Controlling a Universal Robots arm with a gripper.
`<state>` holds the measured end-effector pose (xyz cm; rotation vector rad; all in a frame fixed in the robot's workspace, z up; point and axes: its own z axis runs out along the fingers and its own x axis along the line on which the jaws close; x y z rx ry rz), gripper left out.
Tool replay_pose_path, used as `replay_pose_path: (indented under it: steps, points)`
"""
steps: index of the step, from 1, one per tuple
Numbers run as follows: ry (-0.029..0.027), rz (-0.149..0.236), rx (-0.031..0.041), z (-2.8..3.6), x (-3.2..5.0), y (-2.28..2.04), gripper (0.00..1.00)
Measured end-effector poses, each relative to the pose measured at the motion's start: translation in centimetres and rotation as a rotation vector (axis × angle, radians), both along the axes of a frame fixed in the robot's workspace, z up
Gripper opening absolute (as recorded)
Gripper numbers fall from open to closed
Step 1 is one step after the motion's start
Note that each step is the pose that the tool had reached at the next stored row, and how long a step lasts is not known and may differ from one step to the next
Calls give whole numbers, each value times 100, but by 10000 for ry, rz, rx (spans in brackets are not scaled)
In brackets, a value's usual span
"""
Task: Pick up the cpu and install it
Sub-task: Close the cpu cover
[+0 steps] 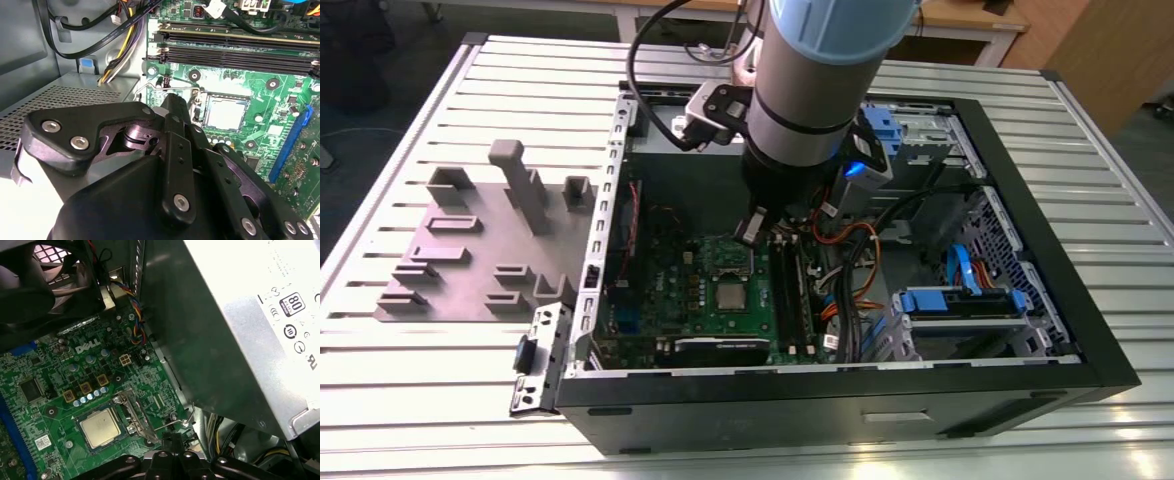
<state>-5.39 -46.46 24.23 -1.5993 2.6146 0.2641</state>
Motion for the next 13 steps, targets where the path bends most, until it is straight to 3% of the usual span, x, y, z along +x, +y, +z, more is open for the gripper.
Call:
replay_pose_path:
  steps: [7,13]
  points:
    - [1,29,-121,9,0,0,11]
    - [-1,60,-158,18,-1,-4,11]
